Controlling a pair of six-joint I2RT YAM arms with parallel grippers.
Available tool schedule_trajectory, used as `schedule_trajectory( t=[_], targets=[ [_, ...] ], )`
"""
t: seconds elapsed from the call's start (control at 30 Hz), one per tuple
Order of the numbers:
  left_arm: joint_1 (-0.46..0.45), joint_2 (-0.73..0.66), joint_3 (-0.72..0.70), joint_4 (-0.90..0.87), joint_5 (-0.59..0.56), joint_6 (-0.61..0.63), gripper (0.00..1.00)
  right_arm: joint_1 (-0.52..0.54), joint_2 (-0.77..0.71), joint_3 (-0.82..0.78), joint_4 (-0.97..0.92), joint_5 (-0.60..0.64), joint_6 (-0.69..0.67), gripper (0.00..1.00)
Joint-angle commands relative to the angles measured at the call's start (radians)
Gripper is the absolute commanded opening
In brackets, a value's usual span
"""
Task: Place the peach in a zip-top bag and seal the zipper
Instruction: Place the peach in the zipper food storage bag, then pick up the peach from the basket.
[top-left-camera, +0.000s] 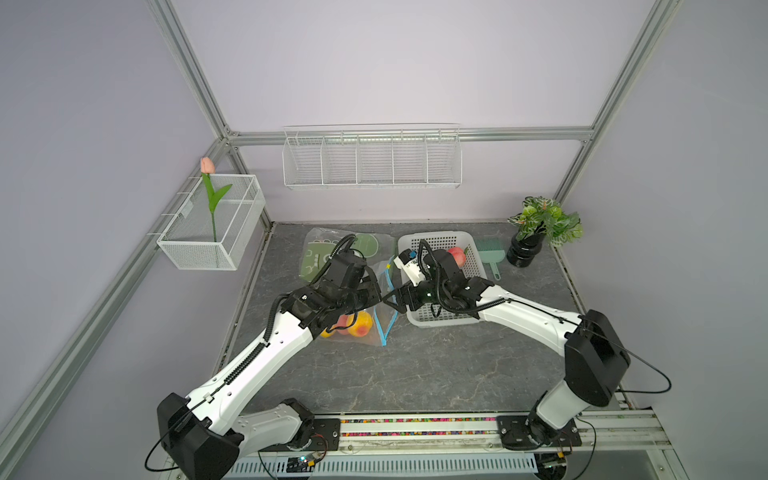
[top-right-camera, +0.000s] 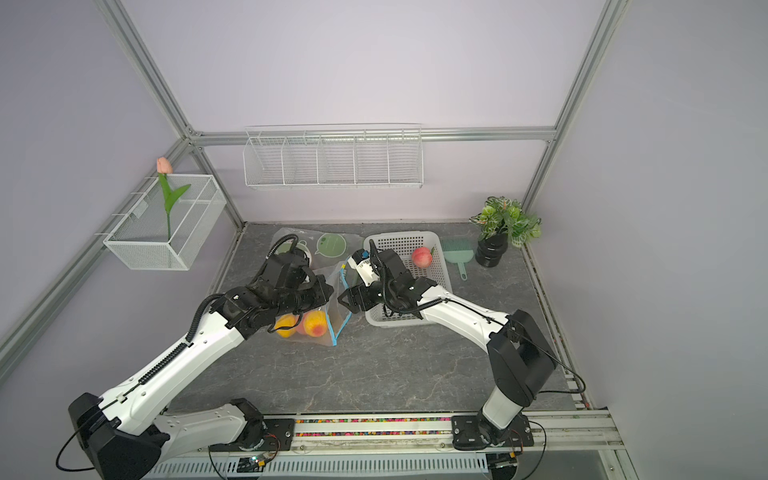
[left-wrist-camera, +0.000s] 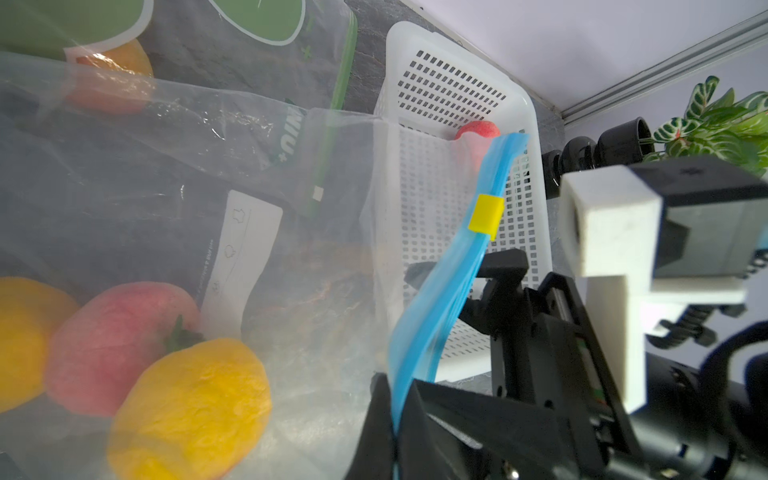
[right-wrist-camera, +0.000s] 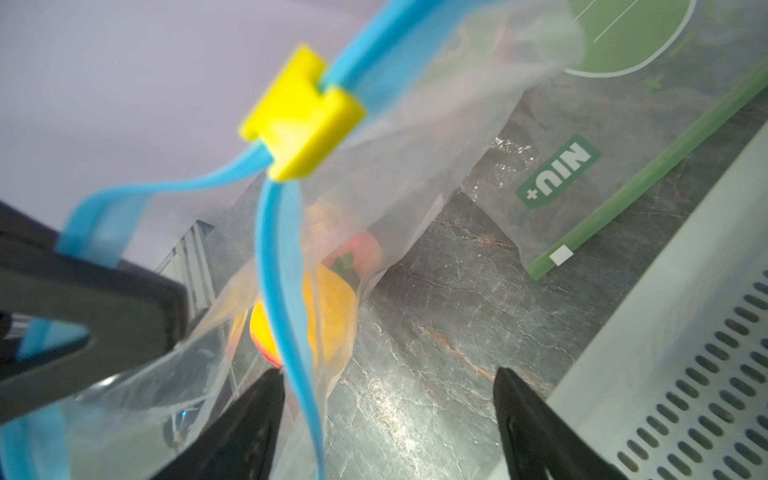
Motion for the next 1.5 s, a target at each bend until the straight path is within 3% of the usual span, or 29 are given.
schedule_trajectory(
  t=[0.0, 0.17, 0.4, 0.57, 0.83, 1.47],
  targets=[
    [-0.005, -0.001, 0.012, -0.036, -0.018, 0.018, 0.0, 0.004, -0.088, -0.027, -0.012, 0.122, -0.034, 0.82],
    [-0.005, -0.013, 0.005, -0.058, -0.018, 0.028, 0.0, -0.038, -0.146, -0.058, -0.034, 0.272, -0.034, 0.83],
    [-0.006, -0.033, -0.004, -0.066, -0.006, 0.025, 0.0, -0.17, -0.093, -0.007, -0.137, 0.39, -0.067, 0.82],
    [-0.005, -0.042, -0.004, -0.069, -0.005, 0.025, 0.0, -0.222, 0.023, 0.098, -0.232, 0.515, -0.144, 0.82],
    [-0.005, -0.037, -0.002, -0.073, 0.002, 0.03, 0.0, -0.285, 0.242, 0.299, -0.357, 0.577, -0.202, 0.81],
    [-0.005, -0.027, -0.002, -0.066, 0.002, 0.037, 0.0, -0.315, 0.617, 0.75, -0.602, 0.824, -0.266, 0.83]
  ],
)
